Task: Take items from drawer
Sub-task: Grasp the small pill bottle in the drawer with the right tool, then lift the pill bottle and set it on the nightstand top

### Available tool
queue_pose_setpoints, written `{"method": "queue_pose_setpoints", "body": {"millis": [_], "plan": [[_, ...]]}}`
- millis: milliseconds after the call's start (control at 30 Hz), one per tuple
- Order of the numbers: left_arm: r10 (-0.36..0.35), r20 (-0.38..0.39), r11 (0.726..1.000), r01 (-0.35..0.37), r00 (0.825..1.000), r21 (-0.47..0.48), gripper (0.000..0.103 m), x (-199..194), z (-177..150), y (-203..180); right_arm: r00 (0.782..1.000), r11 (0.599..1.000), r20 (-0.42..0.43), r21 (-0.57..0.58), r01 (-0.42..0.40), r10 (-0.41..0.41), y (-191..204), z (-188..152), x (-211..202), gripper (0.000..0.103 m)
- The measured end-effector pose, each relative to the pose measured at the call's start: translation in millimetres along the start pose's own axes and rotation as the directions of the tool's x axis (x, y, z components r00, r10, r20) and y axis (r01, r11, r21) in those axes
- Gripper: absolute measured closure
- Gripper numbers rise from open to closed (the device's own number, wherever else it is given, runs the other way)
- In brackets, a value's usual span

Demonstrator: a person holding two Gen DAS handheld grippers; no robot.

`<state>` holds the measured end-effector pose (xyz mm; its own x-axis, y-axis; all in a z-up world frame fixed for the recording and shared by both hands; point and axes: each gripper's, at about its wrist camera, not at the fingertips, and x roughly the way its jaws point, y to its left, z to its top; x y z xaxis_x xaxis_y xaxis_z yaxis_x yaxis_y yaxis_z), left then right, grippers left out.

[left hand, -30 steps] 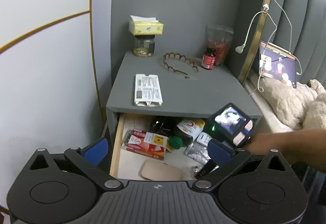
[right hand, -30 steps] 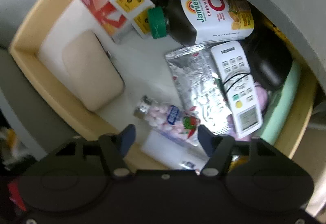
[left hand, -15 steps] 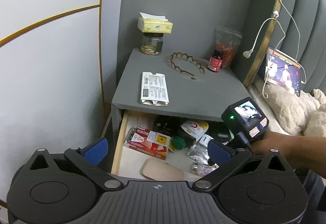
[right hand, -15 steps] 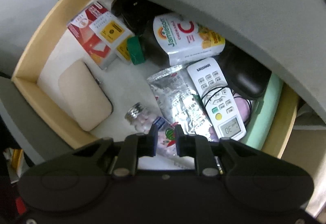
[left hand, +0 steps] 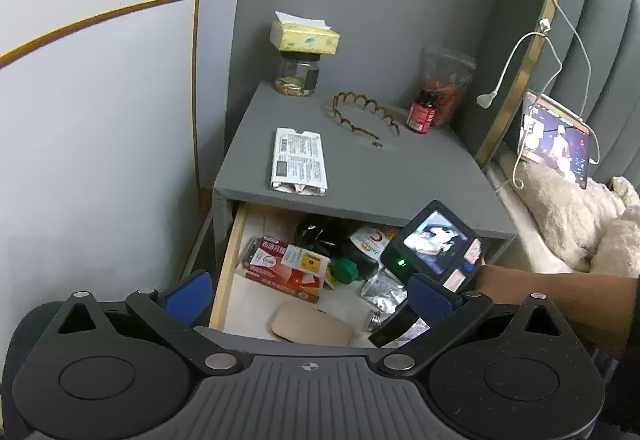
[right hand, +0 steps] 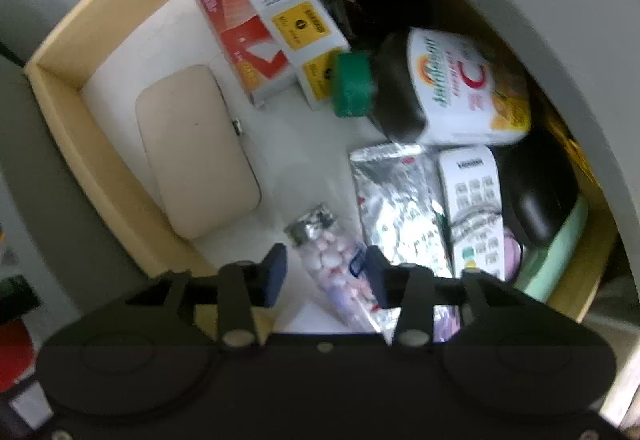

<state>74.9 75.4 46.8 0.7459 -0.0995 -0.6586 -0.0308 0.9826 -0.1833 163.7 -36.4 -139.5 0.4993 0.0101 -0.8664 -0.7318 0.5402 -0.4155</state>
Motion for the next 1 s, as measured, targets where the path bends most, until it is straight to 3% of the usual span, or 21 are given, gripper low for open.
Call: {"method": "queue_pose_setpoints", "body": {"millis": [100, 267, 433, 533, 767, 867, 1000], "plan": [[-0.005, -0.024, 1.000, 0.004, 1.000, -0.022, 0.000, 5, -2, 2, 0.999, 0.999, 0.017, -0.041, 0.030, -0.030, 6, 2, 5, 0.060], [-0.048, -0.032, 0.999, 0.048, 0.998, -0.004, 0.000, 6, -1, -3, 0.996, 0.999, 0.088, -0.048, 0.016, -0.012, 1, -6, -4, 0.064], [-0.062, -0.023, 0.998, 0.062, 0.998, 0.000, 0.000, 5, 0, -5, 0.975, 0.996, 0.216, 0.061, -0.063, 0.048, -25, -18, -38, 0.070], [-0.062, -0.009, 0.998, 0.062, 0.998, 0.005, 0.000, 2, 1, -6, 0.942, 0.987, 0.328, 0.115, -0.110, 0.067, -41, -32, -61, 0.073], [-0.059, 0.018, 0.998, 0.059, 0.998, -0.005, 0.000, -6, 5, -4, 0.829, 0.956, 0.550, 0.176, -0.234, 0.101, -54, -59, -109, 0.073], [-0.056, 0.021, 0.998, 0.057, 0.998, -0.029, 0.000, -6, 6, 0, 0.794, 0.950, 0.594, 0.157, -0.271, 0.128, -65, -55, -134, 0.073], [-0.066, 0.020, 0.996, 0.068, 0.998, -0.059, 0.000, -5, 6, 2, 0.751, 0.950, 0.652, 0.157, -0.269, 0.105, -82, -28, -180, 0.073]]}}
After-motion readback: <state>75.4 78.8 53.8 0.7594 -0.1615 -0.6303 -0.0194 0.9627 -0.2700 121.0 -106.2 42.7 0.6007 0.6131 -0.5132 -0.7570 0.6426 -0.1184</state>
